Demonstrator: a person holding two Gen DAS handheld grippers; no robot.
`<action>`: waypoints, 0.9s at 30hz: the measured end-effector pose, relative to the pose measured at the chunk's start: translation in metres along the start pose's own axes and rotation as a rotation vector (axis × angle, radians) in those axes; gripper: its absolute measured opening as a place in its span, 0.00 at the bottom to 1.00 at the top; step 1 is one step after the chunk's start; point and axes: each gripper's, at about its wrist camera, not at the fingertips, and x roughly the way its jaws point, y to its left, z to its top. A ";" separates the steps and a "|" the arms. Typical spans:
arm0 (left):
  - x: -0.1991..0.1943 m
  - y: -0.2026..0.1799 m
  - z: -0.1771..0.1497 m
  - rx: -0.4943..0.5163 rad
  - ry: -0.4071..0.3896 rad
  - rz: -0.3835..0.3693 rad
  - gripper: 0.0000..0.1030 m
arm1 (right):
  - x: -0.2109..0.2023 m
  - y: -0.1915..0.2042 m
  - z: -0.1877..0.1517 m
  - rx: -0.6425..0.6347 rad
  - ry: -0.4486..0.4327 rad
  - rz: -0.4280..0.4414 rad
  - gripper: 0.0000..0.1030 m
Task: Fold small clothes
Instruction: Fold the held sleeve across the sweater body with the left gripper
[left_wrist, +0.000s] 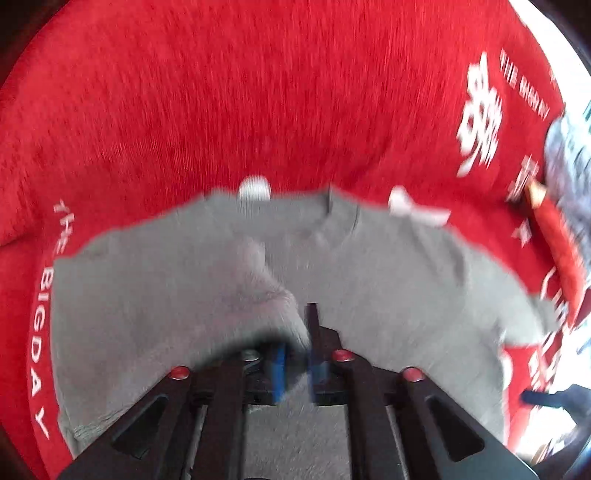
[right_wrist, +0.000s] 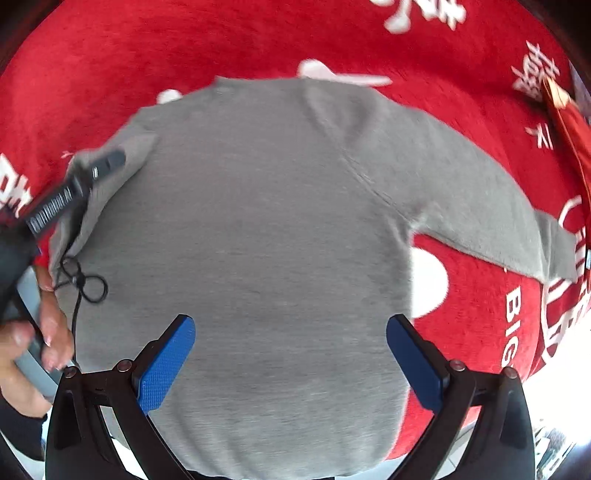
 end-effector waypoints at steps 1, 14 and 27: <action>0.003 -0.001 -0.003 0.002 0.021 0.021 0.67 | 0.002 -0.004 0.001 0.005 0.005 0.001 1.00; -0.110 0.111 -0.043 -0.160 -0.070 0.262 0.90 | -0.026 0.088 0.041 -0.382 -0.186 0.048 1.00; -0.064 0.152 -0.088 -0.175 0.104 0.428 0.90 | 0.050 0.225 0.037 -0.992 -0.275 -0.244 0.10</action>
